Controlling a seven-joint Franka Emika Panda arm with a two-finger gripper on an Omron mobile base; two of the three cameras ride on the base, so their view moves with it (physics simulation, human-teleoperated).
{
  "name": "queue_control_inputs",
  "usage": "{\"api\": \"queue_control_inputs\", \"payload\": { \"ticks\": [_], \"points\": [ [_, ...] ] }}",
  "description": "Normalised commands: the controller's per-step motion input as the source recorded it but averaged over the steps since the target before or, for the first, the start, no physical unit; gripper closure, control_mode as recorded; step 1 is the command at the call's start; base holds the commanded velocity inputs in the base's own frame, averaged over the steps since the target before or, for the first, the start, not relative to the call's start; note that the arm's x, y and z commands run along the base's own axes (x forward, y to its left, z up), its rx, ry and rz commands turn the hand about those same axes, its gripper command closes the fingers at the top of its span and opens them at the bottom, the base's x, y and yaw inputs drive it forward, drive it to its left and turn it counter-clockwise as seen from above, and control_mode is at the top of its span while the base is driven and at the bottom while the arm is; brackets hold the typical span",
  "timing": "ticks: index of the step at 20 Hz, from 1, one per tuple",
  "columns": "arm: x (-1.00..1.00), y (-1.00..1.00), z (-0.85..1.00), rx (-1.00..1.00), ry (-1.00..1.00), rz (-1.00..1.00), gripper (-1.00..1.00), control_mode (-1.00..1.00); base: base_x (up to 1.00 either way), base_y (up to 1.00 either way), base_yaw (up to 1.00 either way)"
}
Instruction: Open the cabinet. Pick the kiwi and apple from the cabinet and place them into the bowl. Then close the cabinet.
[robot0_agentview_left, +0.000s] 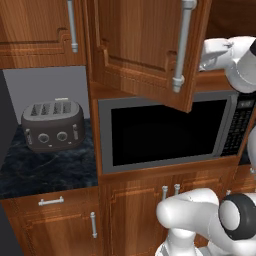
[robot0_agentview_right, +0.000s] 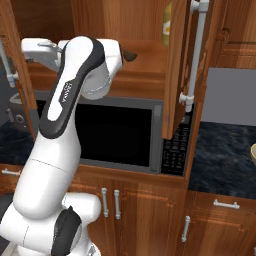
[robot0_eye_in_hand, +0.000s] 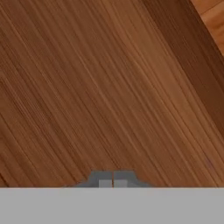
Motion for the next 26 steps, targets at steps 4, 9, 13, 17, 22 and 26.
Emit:
{"api": "queue_control_inputs", "payload": {
  "ticks": [4, 9, 13, 17, 22, 26],
  "points": [
    [-0.29, 0.51, 0.14, 0.00, 0.00, 0.02, 1.00, -1.00, 0.00, 0.00, 0.00],
    [-0.20, 0.49, 0.10, 0.00, 0.00, 0.00, 1.00, -1.00, 0.00, 0.00, 0.00],
    [-0.07, 0.50, 0.08, 0.00, 0.00, 0.00, 1.00, -1.00, 0.00, 0.00, 0.00],
    [-0.03, 0.53, 0.01, 0.00, 0.00, 0.00, 1.00, -1.00, 0.00, 0.00, 0.00],
    [0.00, 0.53, 0.00, 0.00, 0.00, 0.00, 1.00, -1.00, 0.00, 0.00, 0.00],
    [0.00, 0.53, 0.00, 0.00, 0.00, 0.00, 1.00, -1.00, 0.00, 0.00, 0.00]
  ]
}}
